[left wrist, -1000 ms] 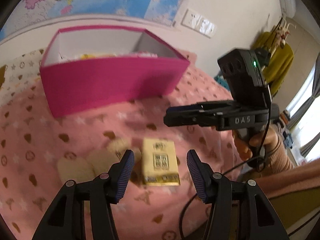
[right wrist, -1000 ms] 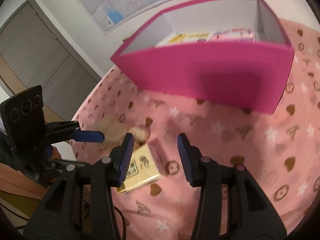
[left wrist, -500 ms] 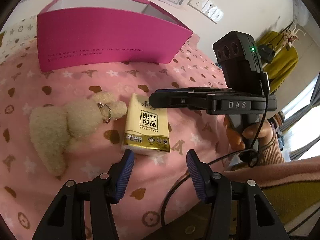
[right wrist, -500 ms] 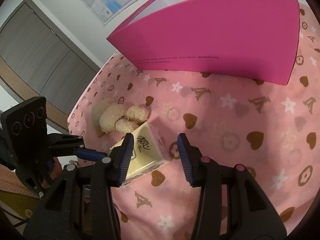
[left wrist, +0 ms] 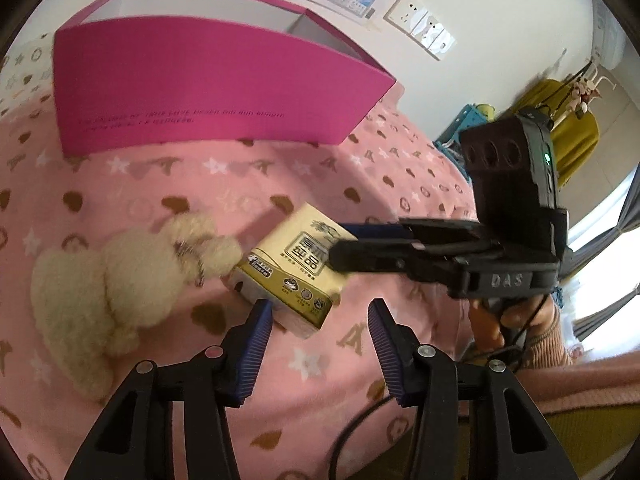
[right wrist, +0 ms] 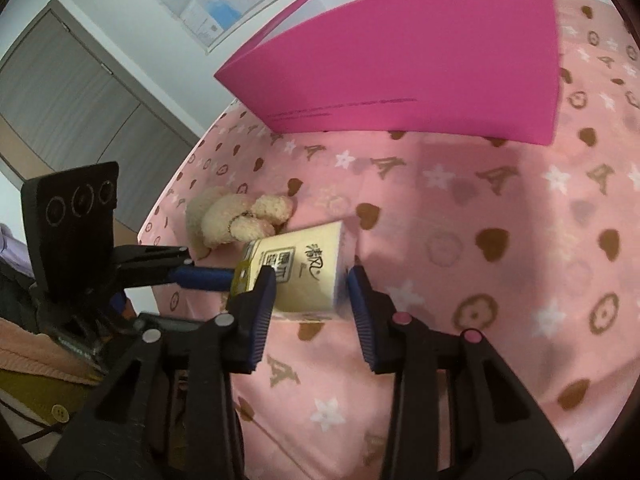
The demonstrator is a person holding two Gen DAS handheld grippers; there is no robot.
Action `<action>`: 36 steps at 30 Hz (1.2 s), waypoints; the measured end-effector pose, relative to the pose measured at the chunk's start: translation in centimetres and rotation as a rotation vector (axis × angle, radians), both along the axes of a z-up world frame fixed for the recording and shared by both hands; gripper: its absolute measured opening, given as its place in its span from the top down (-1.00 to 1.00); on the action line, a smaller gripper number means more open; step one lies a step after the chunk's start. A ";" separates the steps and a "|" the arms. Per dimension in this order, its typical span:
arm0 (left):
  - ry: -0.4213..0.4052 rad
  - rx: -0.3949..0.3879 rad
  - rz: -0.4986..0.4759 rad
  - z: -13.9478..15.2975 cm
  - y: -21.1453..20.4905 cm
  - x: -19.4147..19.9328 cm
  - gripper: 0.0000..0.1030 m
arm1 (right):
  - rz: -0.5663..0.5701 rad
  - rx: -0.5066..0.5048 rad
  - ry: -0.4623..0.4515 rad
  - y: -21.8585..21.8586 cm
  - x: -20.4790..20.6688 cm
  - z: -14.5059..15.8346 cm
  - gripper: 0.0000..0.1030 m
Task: Organize soft objects
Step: 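Grasp the gold tissue pack with the right gripper, then carry the gold tissue pack into the magenta box and release it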
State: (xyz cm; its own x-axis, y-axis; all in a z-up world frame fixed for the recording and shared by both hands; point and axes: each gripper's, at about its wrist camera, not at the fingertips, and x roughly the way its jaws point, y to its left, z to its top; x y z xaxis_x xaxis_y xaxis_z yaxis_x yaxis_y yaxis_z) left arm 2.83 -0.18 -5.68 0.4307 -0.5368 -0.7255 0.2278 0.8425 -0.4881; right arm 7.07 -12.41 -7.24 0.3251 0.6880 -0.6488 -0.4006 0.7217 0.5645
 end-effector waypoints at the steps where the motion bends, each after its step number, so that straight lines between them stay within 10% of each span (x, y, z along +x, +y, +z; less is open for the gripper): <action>1: -0.004 0.004 -0.003 0.0 -0.2 0.3 0.08 | -0.008 -0.001 0.000 -0.3 -0.1 0.0 0.21; 8: 0.024 0.008 0.004 -0.9 -0.6 2.1 0.40 | -0.058 0.014 0.017 -1.9 -0.1 -0.5 0.21; 36: -0.077 0.004 -0.014 2.6 -1.5 3.5 0.46 | -0.147 0.021 -0.094 -3.9 -0.2 2.9 0.31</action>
